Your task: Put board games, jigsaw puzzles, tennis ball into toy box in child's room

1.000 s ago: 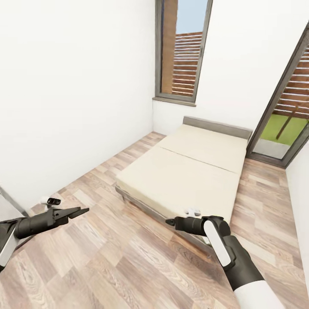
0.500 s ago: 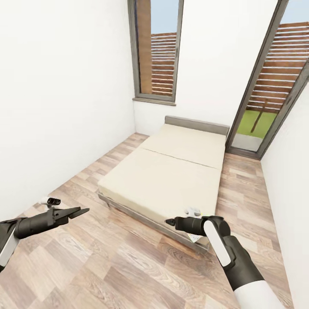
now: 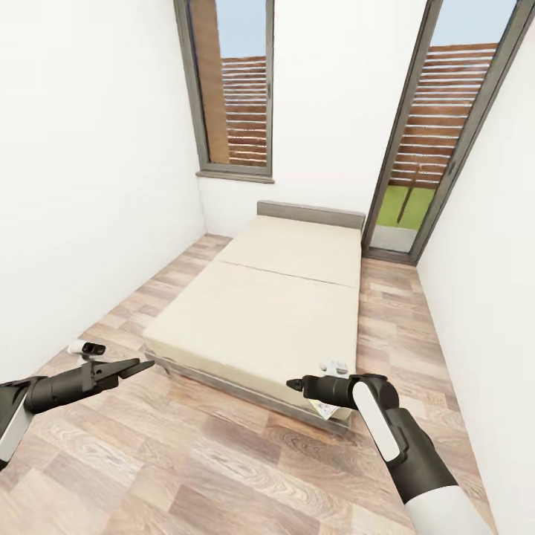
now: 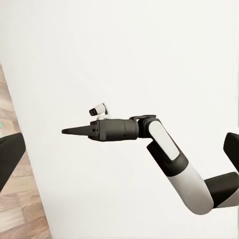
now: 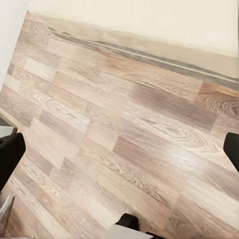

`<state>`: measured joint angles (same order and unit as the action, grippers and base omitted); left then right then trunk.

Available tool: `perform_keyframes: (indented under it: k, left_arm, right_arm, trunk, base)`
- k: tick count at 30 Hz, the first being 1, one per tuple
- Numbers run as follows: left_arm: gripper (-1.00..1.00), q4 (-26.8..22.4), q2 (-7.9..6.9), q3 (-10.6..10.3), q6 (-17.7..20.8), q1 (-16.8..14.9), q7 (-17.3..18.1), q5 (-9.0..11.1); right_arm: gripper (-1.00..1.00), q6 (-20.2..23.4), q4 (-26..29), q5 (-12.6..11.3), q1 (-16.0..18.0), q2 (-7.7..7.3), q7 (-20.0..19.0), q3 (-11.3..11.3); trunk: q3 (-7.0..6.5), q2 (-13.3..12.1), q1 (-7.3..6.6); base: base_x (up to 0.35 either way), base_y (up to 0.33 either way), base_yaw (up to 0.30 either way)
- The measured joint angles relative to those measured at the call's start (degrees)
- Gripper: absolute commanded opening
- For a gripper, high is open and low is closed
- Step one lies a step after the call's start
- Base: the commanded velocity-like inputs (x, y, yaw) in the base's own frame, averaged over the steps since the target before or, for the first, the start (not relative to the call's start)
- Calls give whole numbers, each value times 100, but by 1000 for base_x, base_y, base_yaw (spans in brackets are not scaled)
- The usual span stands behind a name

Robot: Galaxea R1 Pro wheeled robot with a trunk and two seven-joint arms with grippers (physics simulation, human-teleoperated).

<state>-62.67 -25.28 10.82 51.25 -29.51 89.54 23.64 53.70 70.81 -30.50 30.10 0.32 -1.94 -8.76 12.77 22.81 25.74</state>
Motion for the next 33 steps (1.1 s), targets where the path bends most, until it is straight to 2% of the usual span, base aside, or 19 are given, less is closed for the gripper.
perform_keyframes:
  k: [16,33]
  left_arm:
    - [100,0,-1,7,0,2,5,7]
    - [100,1,-2,9,0,2,8,9]
  right_arm:
    - [100,-109,-1,7,1,-7,2,0]
    - [100,-122,9,11,3,-8,3,-6]
  trunk:
    - [0,0,-1]
    - [0,0,1]
  base:
    - [134,212,-44]
    - [49,21,-1]
